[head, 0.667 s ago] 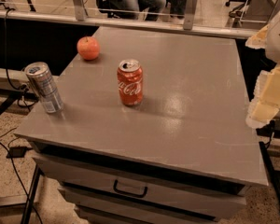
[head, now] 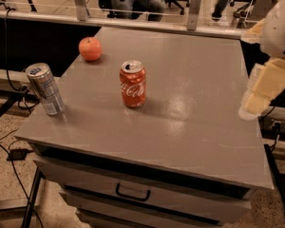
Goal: Knock coke can over
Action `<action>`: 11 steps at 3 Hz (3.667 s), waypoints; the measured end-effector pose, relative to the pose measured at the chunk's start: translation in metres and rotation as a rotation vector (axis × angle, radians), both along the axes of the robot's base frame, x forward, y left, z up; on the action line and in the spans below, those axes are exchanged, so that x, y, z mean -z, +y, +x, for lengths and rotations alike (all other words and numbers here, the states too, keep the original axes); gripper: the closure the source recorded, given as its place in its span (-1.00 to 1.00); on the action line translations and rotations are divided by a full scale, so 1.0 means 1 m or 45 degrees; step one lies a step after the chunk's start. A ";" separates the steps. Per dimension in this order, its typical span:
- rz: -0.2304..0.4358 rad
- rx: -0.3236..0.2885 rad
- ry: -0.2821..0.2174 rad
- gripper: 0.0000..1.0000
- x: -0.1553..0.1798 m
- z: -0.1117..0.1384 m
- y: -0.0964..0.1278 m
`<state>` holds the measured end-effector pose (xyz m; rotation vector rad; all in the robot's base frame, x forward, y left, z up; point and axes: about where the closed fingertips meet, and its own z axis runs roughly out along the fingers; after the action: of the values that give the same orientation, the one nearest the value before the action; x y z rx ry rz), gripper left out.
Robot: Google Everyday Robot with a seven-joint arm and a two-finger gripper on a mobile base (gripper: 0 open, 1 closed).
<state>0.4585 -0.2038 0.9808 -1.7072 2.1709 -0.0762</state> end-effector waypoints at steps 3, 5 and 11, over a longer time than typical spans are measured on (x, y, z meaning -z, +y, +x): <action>0.290 -0.100 -0.111 -1.00 -0.008 0.062 0.059; 0.541 -0.309 -0.178 -1.00 0.001 0.066 0.088; 1.199 -0.414 -0.102 -1.00 0.036 0.105 0.218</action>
Offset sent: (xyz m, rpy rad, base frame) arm 0.0848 0.0840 0.0147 0.3413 -0.1219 0.1114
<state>0.5630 0.0144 0.9446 -1.3870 1.4385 0.8095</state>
